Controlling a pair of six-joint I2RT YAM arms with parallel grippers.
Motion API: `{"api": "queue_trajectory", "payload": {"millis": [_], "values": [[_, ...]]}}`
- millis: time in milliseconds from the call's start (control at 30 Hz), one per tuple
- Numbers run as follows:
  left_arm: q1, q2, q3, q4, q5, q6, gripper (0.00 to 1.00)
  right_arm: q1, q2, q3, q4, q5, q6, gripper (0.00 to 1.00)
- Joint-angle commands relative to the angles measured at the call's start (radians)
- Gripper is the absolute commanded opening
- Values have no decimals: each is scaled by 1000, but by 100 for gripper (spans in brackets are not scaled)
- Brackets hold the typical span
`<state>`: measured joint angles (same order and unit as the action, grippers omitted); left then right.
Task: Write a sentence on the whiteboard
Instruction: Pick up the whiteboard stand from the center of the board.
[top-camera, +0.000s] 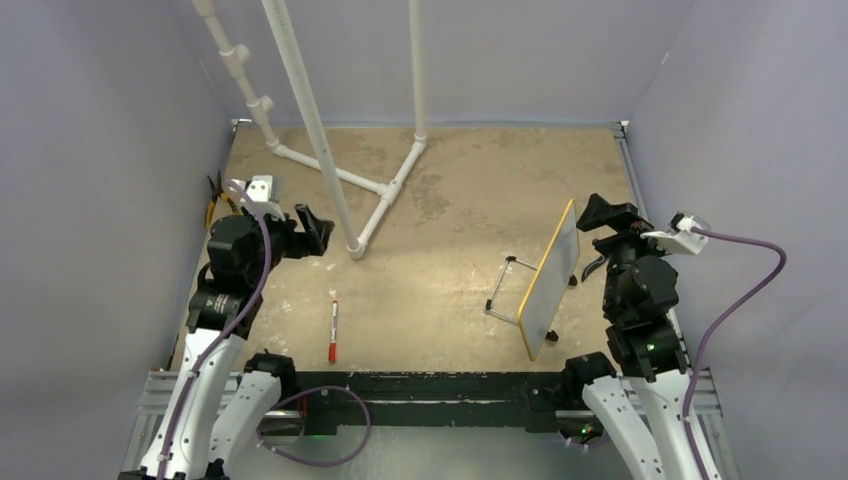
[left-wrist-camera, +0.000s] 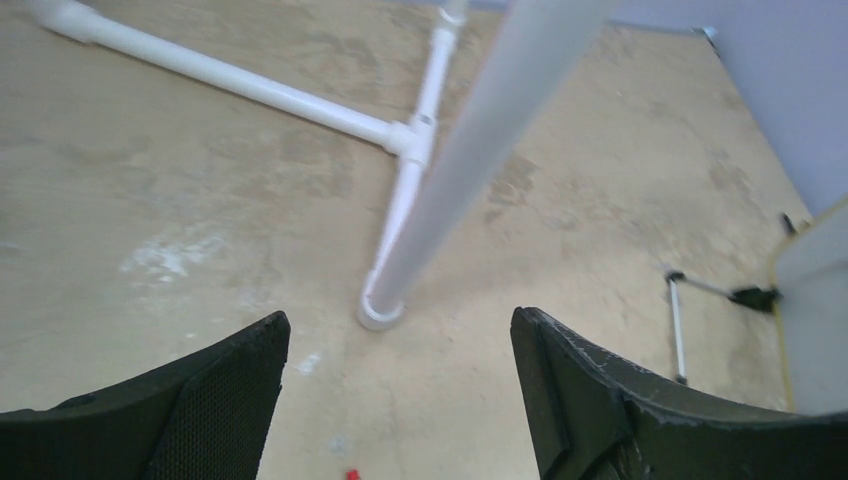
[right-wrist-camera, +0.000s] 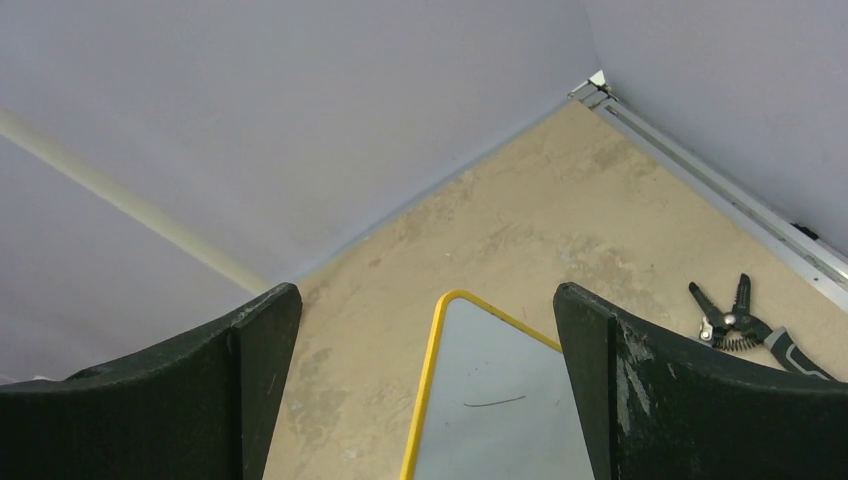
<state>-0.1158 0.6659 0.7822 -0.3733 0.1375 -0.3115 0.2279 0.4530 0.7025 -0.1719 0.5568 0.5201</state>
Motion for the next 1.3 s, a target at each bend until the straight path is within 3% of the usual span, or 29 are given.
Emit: {"api": "queue_trajectory", "payload": {"millis": [0, 100, 300, 533, 667, 767, 1000, 1267], "values": [[-63, 8, 43, -69, 160, -49, 78, -2, -20, 28, 22, -30, -35, 99], [-166, 5, 28, -113, 22, -57, 77, -3, -19, 26, 28, -31, -37, 99], [-370, 77, -45, -33, -44, -158, 70, -2, -6, 29, 32, -48, -43, 99], [-867, 244, -82, 133, -416, -290, 69, -2, 3, 22, 37, -62, -43, 99], [-1035, 402, -44, 211, -558, -336, 70, -2, 3, 28, 23, -77, -45, 99], [-1089, 534, -24, 301, -587, -372, 70, -2, -4, 28, 18, -85, -44, 99], [-1090, 847, 43, 575, -548, -391, 70, -2, -18, 20, 23, -115, -51, 99], [-1086, 1102, 223, 610, -471, -386, 60, -2, -12, 24, 20, -146, -60, 99]]}}
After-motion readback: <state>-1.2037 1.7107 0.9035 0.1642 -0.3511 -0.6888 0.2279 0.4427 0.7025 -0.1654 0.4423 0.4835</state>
